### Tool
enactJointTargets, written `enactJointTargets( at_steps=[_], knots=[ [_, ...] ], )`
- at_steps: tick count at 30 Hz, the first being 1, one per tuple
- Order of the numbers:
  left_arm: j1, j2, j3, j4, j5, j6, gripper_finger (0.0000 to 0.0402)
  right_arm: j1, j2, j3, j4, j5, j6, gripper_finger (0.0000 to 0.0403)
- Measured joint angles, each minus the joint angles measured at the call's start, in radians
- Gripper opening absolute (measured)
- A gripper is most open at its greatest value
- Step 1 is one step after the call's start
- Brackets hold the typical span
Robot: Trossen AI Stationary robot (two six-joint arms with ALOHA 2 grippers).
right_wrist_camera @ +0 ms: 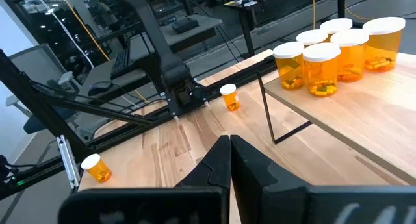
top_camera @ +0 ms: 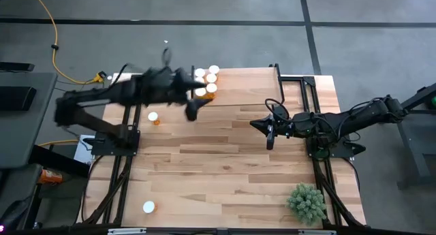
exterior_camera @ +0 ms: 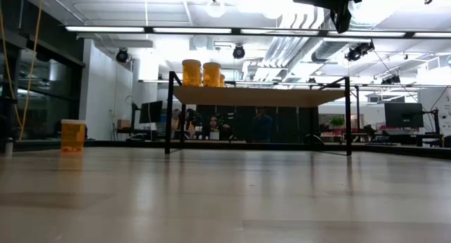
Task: Pick and place medicine bottles onto shelf by color
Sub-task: Put the orange pill bottle on the shelf
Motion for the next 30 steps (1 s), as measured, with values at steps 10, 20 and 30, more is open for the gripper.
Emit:
enactJointTargets(
  at_steps=[10, 20, 30],
  knots=[
    [-0.287, -0.522, -0.672, 0.484, -0.265, -0.147, 0.0294, 0.000, 0.000, 0.000, 0.000, 0.000, -0.003, 0.0000],
    [-0.401, -0.738, -0.833, 0.429, -0.353, -0.038, 0.0294, 0.000, 0.000, 0.000, 0.074, -0.001, -0.048, 0.0000],
    [-0.406, -0.734, -0.834, 0.385, -0.359, -0.014, 0.0294, 0.000, 0.000, 0.000, 0.091, -0.001, -0.061, 0.0000]
  ],
)
